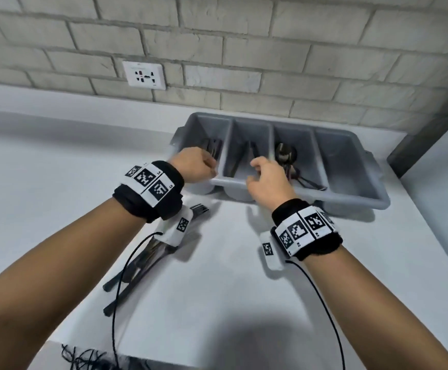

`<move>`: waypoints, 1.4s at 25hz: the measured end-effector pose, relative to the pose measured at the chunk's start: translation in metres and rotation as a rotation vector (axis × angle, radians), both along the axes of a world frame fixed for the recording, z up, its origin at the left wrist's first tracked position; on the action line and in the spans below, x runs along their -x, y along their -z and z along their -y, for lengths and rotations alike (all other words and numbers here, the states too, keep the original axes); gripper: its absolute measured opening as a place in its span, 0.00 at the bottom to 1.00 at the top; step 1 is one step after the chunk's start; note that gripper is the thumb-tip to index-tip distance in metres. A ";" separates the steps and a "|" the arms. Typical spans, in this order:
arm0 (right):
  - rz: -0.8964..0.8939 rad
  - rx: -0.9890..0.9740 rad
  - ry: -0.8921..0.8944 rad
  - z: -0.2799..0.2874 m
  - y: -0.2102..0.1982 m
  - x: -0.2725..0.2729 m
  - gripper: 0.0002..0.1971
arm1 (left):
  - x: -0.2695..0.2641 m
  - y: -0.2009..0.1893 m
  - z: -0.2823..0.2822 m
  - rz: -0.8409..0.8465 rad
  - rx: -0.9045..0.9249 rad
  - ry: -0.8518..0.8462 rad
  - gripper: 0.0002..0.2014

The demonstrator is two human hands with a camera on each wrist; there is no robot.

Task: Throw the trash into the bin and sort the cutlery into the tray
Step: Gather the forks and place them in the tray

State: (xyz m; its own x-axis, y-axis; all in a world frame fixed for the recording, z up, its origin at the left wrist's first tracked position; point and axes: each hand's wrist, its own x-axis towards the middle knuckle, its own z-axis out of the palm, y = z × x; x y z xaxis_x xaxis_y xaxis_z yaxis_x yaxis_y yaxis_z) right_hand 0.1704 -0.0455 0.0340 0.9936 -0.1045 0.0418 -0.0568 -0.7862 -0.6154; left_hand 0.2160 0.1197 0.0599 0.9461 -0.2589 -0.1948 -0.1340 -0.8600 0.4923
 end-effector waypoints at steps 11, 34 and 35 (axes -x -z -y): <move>-0.290 0.485 -0.504 -0.126 0.081 0.040 0.44 | 0.074 0.084 -0.109 -0.307 -0.434 0.040 0.19; -0.273 0.152 0.101 -0.122 0.093 0.026 0.16 | 0.087 0.111 -0.083 -0.109 -0.341 0.019 0.14; -0.240 0.111 0.112 -0.122 0.091 0.029 0.13 | 0.087 0.109 -0.085 -0.104 -0.318 0.015 0.14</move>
